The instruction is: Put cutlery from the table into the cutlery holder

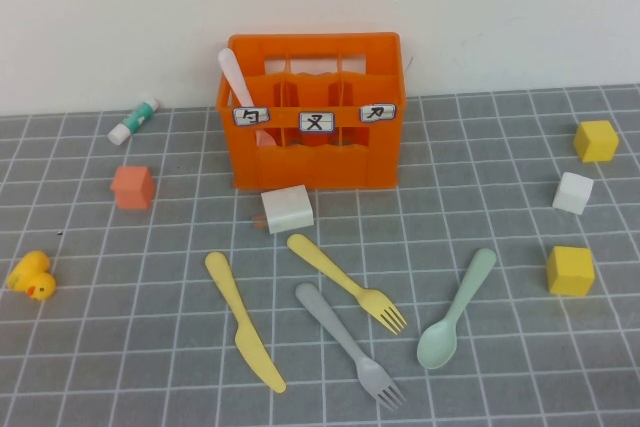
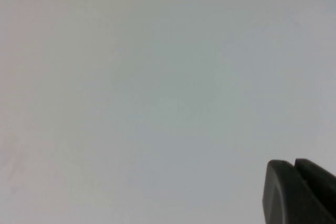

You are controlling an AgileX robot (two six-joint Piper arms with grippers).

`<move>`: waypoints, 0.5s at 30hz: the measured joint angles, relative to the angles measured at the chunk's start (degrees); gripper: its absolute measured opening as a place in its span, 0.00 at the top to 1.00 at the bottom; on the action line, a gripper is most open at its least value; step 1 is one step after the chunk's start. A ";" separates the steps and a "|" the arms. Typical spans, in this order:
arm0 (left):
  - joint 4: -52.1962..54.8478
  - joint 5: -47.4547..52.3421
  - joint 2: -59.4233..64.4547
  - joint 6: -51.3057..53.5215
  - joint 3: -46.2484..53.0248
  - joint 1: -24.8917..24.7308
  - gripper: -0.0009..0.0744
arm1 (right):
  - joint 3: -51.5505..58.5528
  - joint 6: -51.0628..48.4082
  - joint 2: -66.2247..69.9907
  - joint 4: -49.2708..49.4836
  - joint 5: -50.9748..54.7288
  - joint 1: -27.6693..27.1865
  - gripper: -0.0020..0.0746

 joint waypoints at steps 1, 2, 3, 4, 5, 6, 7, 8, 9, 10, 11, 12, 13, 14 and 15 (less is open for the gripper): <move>-0.89 1.68 -0.10 0.02 -1.11 0.00 0.99 | 0.00 0.00 0.00 0.00 0.00 0.00 0.98; -1.31 4.09 -0.10 0.13 -2.66 0.00 0.99 | 0.00 0.00 0.00 0.00 0.00 0.00 0.98; -1.43 8.19 -0.10 0.13 -5.29 0.00 0.99 | 0.00 0.00 0.00 0.00 0.00 0.00 0.98; -1.43 13.22 -0.10 0.13 -8.50 0.00 0.99 | 0.00 0.00 0.00 0.00 0.00 0.00 0.98; -1.43 18.68 -0.10 0.29 -12.07 0.00 0.99 | 0.00 0.00 0.00 0.00 0.00 0.00 0.98; -1.30 24.10 -0.10 1.07 -15.75 0.00 0.99 | 0.00 0.00 0.00 0.00 0.00 0.00 0.98; -0.80 29.03 0.01 2.45 -19.45 0.00 0.99 | 0.00 0.00 0.00 0.00 0.00 0.00 0.98; -0.17 32.55 0.41 4.04 -22.40 0.00 0.99 | 0.00 0.00 0.00 0.00 0.00 0.00 0.98; 0.62 36.61 1.06 6.24 -25.92 0.00 0.99 | 0.00 0.00 0.00 0.00 0.00 0.00 0.98; 1.66 40.35 1.83 8.57 -29.26 0.00 0.99 | 0.00 0.00 0.00 0.00 0.00 0.00 0.98; 2.30 43.08 2.43 10.21 -31.72 0.00 0.99 | 0.00 0.00 0.00 0.00 0.00 0.00 0.98; 2.94 46.16 2.94 11.75 -34.41 0.00 0.99 | 0.00 0.00 0.00 0.00 0.00 0.00 0.98; 3.21 48.70 3.43 12.67 -36.61 0.00 0.99 | 0.00 0.00 0.00 0.00 0.00 0.00 0.98; 3.32 50.59 3.57 13.26 -38.22 0.00 0.99 | 0.00 0.00 0.00 0.00 0.00 0.00 0.98; 3.32 51.51 3.60 13.58 -39.10 0.00 0.99 | 0.00 0.00 0.00 0.00 0.00 0.00 0.98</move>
